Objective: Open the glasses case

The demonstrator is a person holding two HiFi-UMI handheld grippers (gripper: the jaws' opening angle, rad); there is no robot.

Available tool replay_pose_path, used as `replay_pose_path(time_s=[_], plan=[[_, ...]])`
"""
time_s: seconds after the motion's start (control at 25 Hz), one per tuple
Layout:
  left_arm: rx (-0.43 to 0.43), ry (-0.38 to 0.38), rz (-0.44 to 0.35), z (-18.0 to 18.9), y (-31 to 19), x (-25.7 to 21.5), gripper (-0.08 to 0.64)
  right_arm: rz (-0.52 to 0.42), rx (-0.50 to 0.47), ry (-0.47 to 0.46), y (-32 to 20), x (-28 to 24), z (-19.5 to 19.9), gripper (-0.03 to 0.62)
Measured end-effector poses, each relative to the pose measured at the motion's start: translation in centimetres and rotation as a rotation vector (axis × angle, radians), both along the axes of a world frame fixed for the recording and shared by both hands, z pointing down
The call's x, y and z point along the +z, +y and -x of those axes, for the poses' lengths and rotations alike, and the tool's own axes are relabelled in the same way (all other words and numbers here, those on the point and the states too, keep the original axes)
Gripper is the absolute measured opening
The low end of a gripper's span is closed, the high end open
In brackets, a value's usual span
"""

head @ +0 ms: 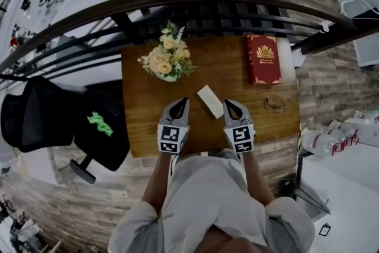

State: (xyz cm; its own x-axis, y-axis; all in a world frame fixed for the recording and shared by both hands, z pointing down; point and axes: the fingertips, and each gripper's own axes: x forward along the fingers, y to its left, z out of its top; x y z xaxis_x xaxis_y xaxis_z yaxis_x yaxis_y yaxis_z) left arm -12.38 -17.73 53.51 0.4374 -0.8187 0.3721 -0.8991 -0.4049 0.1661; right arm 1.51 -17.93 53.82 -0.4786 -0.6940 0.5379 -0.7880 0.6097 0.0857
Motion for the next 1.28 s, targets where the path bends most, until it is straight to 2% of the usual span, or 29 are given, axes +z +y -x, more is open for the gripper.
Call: replay_pose_path(time_s=[0.28, 0.64, 1.28], plan=[[-0.040, -0.011, 0.075, -0.4, -0.6, 3.4, 0.020, 0.067, -0.059, 0.030, -0.8, 3.4, -0.1, 0.005], [-0.026, -0.069, 0.146, -0.6, -1.0, 8.0, 0.020, 0.118, -0.102, 0.088, -1.2, 6.9, -0.2, 0.005], [0.072, -0.121, 0.225, -2.8, -0.8, 13.6, 0.020, 0.176, -0.121, 0.149, 0.1, 11.6, 0.1, 0.034]])
